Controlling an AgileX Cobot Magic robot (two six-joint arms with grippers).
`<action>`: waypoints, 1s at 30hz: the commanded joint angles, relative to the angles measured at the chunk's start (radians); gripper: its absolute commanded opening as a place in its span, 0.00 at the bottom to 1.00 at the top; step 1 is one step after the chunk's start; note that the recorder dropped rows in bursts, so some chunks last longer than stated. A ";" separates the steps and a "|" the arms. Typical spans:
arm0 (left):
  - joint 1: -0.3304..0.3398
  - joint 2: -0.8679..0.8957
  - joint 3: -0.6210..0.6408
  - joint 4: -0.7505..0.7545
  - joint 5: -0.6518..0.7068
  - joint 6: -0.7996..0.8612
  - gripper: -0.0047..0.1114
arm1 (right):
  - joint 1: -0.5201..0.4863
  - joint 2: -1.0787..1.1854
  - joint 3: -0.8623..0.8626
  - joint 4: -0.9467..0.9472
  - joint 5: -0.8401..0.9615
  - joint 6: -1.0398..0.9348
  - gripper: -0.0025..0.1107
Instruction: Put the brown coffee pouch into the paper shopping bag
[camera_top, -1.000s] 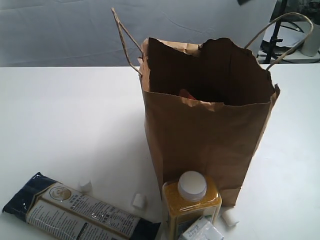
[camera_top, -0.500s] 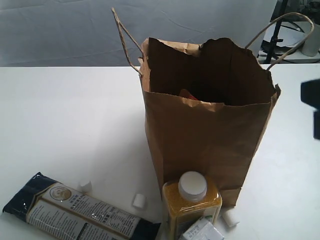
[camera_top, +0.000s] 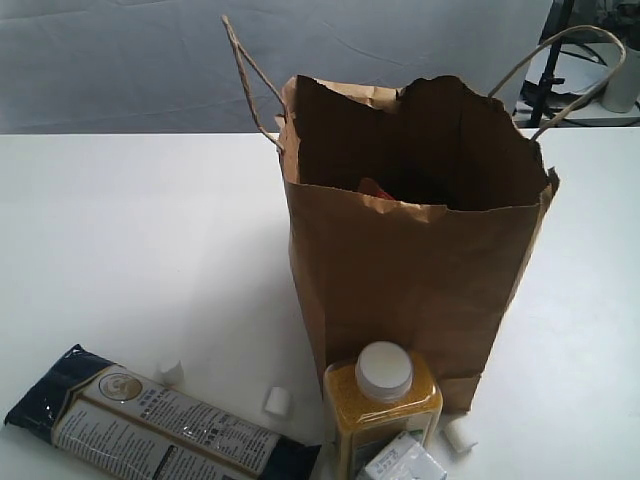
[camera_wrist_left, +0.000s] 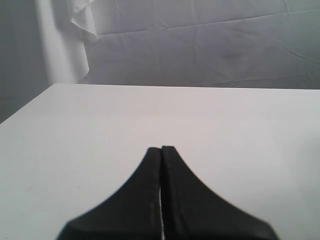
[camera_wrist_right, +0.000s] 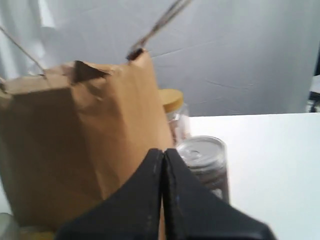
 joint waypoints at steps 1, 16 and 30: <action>0.004 -0.003 0.004 0.005 -0.004 -0.003 0.04 | -0.139 -0.149 0.040 0.081 0.043 -0.158 0.02; 0.004 -0.003 0.004 0.005 -0.002 -0.003 0.04 | -0.212 -0.161 0.040 0.033 0.072 -0.209 0.02; 0.004 -0.003 0.004 0.005 -0.002 -0.003 0.04 | -0.212 -0.161 0.040 0.075 0.065 -0.207 0.02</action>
